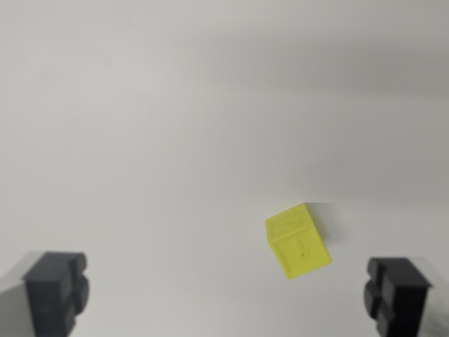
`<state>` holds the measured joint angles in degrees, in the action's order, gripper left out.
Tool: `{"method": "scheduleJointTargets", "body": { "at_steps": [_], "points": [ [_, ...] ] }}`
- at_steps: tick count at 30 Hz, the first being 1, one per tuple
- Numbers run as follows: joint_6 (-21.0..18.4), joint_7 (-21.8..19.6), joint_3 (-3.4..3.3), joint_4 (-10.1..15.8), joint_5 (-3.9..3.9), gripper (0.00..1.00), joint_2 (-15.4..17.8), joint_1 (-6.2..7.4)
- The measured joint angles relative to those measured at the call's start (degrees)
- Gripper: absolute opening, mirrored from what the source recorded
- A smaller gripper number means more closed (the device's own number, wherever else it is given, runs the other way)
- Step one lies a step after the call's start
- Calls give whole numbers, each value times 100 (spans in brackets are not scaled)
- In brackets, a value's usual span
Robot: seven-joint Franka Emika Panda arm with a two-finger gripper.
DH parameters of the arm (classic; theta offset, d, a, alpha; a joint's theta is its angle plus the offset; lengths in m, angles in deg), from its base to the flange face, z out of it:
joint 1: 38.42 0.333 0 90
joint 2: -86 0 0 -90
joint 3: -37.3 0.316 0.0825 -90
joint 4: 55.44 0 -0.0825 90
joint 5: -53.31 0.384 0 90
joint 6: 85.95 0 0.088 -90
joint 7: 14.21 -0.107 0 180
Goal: Pick yellow cube
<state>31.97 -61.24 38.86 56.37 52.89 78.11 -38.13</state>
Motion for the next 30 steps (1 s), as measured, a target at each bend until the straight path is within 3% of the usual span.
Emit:
{"method": "scheduleJointTargets", "body": {
  "at_steps": [7,30],
  "points": [
    [43,80,0,64,0,100,25,-14],
    [1042,935,-1,1206,-8,100,206,-206]
  ]
}}
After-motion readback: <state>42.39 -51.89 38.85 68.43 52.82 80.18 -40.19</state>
